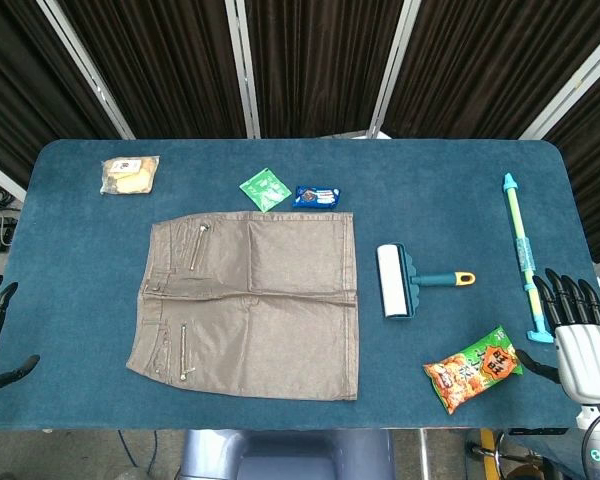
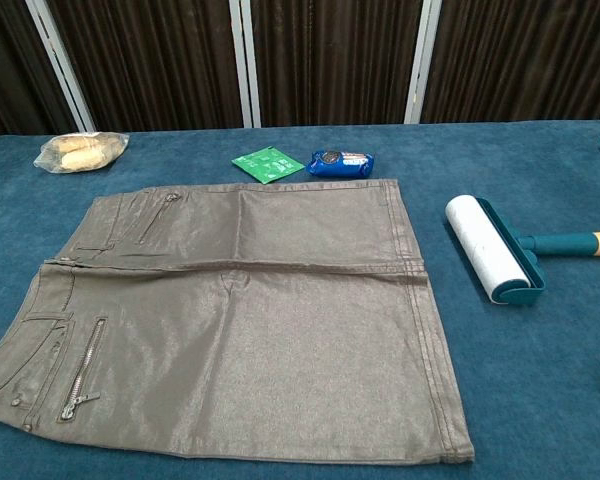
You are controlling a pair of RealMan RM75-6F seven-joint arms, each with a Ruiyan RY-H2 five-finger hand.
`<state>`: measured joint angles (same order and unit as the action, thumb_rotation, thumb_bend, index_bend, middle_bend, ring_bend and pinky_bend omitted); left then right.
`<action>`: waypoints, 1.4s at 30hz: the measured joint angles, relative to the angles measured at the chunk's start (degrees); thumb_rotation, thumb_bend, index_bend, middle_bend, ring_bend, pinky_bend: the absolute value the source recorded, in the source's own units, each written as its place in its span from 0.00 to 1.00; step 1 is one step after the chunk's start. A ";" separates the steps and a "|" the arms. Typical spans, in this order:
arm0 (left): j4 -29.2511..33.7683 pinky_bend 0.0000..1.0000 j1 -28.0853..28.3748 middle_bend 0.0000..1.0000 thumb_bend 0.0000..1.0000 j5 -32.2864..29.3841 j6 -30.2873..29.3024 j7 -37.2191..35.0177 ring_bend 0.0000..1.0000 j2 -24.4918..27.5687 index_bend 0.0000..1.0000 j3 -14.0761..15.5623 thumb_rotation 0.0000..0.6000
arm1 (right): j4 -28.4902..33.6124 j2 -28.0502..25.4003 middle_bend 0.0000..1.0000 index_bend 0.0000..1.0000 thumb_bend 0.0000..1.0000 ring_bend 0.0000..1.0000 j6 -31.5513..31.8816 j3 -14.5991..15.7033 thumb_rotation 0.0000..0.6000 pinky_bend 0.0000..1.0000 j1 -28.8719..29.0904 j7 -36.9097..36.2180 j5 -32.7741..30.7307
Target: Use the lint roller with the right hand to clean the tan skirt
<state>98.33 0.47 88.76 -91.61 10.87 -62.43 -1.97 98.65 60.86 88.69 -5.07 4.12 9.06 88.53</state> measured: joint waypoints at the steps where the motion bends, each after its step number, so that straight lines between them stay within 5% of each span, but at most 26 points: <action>1: -0.02 0.00 0.00 0.00 0.00 -0.01 0.03 -0.07 0.00 -0.01 0.00 0.01 1.00 | -0.01 0.01 0.00 0.00 0.00 0.00 -0.04 0.05 1.00 0.00 0.00 0.06 0.03; 16: -1.14 0.00 0.47 0.00 0.00 -1.66 0.29 -0.15 0.00 -0.82 0.00 -1.20 1.00 | -4.26 1.18 0.00 0.00 0.00 0.00 -9.50 -0.61 1.00 0.00 4.50 -1.22 -3.12; 22: -1.39 0.00 0.68 0.00 0.00 -2.01 0.46 1.99 0.00 -1.98 0.00 -1.34 1.00 | -16.98 4.41 0.00 0.00 0.19 0.00 -21.82 -1.71 1.00 0.00 11.86 -8.59 -4.39; 32: -1.81 0.00 1.06 0.00 0.00 -3.98 1.20 5.52 0.00 -3.85 0.00 -1.86 1.00 | -43.14 15.43 0.00 0.00 0.19 0.00 -35.31 0.89 1.00 0.00 22.73 -22.70 -0.57; 42: -2.15 0.00 1.90 0.00 0.00 -5.97 2.77 6.89 0.00 -4.61 0.00 -2.52 1.00 | -53.23 24.89 0.02 0.04 0.23 0.00 -38.37 4.27 1.00 0.00 27.95 -27.13 3.30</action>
<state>96.18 2.36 82.80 -88.84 17.76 -67.05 -4.49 45.42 85.75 50.32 -0.80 32.07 -18.07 91.83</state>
